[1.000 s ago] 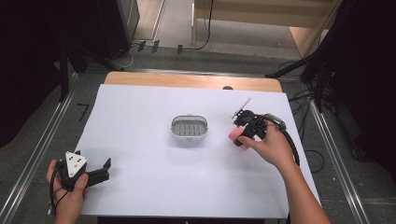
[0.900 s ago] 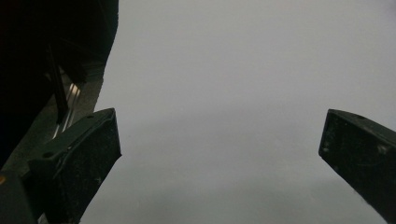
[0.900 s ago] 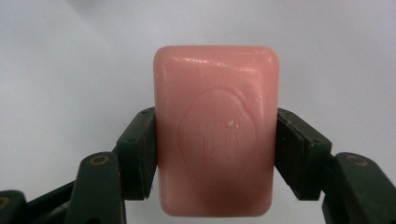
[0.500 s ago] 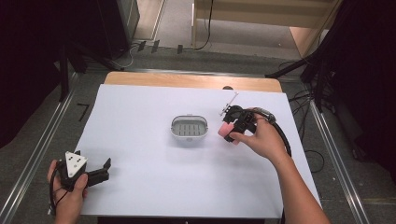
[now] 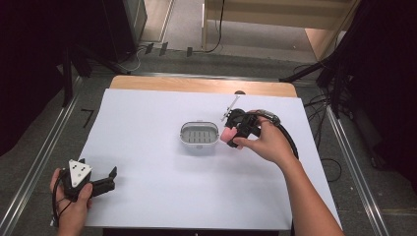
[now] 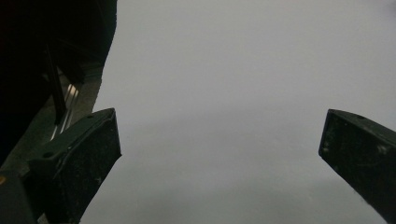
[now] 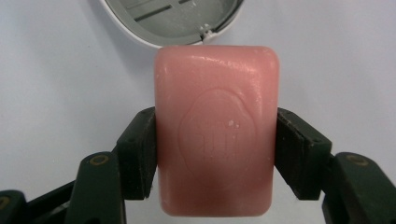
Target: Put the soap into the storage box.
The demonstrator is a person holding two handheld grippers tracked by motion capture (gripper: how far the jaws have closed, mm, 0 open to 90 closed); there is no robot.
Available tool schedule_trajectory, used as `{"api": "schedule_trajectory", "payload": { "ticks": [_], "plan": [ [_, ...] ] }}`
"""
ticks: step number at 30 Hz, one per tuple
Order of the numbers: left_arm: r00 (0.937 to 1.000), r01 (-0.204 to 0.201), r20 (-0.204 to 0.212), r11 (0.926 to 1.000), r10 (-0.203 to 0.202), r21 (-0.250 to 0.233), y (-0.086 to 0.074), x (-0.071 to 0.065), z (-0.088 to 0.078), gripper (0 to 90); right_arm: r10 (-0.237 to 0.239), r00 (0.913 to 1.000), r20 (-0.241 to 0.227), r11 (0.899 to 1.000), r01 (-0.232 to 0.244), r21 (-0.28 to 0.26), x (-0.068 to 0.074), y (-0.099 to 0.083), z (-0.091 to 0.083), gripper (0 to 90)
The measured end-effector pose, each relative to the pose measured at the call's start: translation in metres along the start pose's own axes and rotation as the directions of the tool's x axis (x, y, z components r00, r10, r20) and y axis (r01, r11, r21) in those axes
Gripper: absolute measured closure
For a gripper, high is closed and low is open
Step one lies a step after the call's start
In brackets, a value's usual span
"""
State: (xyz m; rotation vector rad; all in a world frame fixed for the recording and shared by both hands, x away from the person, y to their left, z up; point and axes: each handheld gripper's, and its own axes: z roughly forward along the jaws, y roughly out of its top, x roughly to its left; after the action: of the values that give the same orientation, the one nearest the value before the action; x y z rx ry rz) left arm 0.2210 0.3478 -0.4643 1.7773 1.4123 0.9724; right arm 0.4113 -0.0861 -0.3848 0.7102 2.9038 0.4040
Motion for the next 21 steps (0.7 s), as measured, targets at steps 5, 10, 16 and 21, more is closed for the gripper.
{"api": "schedule_trajectory", "payload": {
  "ticks": [5, 10, 16, 21],
  "plan": [
    [1.0000, 0.000, 0.000, 1.0000, 0.000, -0.001, 0.000, 0.000, 0.000, 0.0, -0.041, 0.9991, -0.008, 0.999, 0.041, -0.011, 0.002, 0.005, 0.001, 38.6],
    [1.0000, 0.000, -0.001, 1.0000, 0.000, -0.002, 0.000, 0.000, 0.000, 0.0, -0.085, 0.9960, -0.027, 0.996, 0.084, -0.039, 0.003, 0.011, 0.000, 38.6],
    [1.0000, 0.001, 0.000, 1.0000, -0.001, -0.002, 0.000, 0.000, 0.000, 0.0, -0.126, 0.9916, -0.031, 0.991, 0.124, -0.045, 0.005, 0.022, 0.000, 38.5],
    [1.0000, 0.002, 0.002, 1.0000, -0.002, -0.005, 0.000, 0.000, 0.000, 0.0, -0.148, 0.9885, -0.033, 0.988, 0.146, -0.049, 0.007, 0.032, -0.001, 38.5]
  ]
}}
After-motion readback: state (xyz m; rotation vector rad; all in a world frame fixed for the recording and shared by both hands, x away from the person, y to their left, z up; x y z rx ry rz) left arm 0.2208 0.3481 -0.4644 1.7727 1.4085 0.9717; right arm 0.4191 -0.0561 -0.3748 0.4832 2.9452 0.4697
